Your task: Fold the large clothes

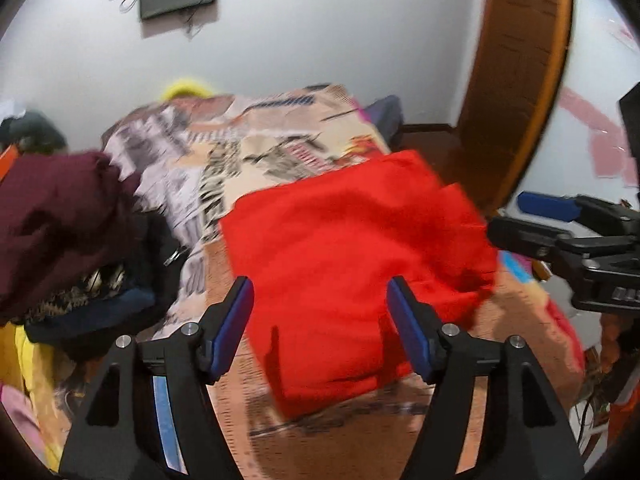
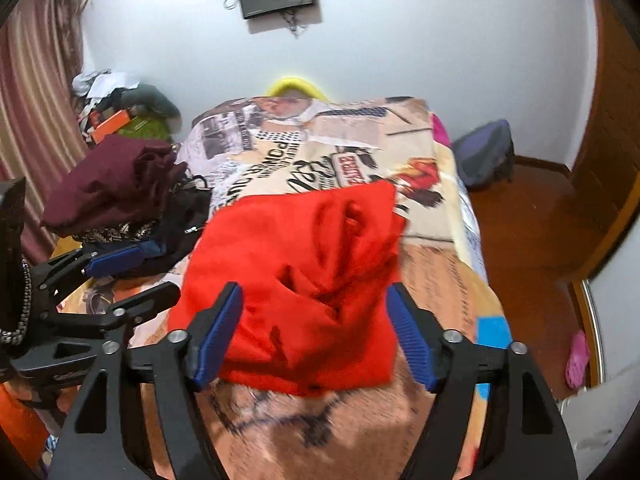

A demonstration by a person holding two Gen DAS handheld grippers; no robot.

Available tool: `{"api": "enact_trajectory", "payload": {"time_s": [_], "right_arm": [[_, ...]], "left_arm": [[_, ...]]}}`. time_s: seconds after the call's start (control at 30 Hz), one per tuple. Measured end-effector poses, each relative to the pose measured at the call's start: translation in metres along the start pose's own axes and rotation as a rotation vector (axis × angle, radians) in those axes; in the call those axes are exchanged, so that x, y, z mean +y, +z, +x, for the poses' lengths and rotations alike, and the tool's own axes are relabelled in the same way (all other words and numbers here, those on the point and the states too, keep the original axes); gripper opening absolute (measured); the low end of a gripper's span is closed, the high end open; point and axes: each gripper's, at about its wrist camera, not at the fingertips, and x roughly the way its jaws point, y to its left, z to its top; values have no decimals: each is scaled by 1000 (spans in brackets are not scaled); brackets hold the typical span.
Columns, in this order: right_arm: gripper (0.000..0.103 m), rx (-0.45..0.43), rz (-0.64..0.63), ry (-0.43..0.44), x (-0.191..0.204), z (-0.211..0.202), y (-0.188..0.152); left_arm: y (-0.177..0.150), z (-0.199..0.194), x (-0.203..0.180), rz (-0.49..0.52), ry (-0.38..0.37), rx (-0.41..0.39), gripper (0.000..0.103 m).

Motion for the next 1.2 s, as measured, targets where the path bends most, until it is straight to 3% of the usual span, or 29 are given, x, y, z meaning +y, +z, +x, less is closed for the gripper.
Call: {"api": "enact_trajectory", "payload": {"time_s": [0.1,0.3,0.47,0.77,0.93,1.2], "right_arm": [[74,39,-27,-18,9,21,0],[74,107,-39,-116,-7,48,-17],[74,158,21,-132,-46,45,-38],[75,212,171,-55,-77,30,-77],[76,175,125,-66,-67,10,-65],[78,80,74,5,-45,-2,-26]], "left_arm": [[-11,23,17,-39,20,62,68],[-41,57,17,-46,-23,162,69],[-54,54,12,-32,-15,136,72],[-78,41,13,-45,-26,160,80],[-79,27,13,32,79,140,79],[-51,6,48,-62,60,65,80]]}}
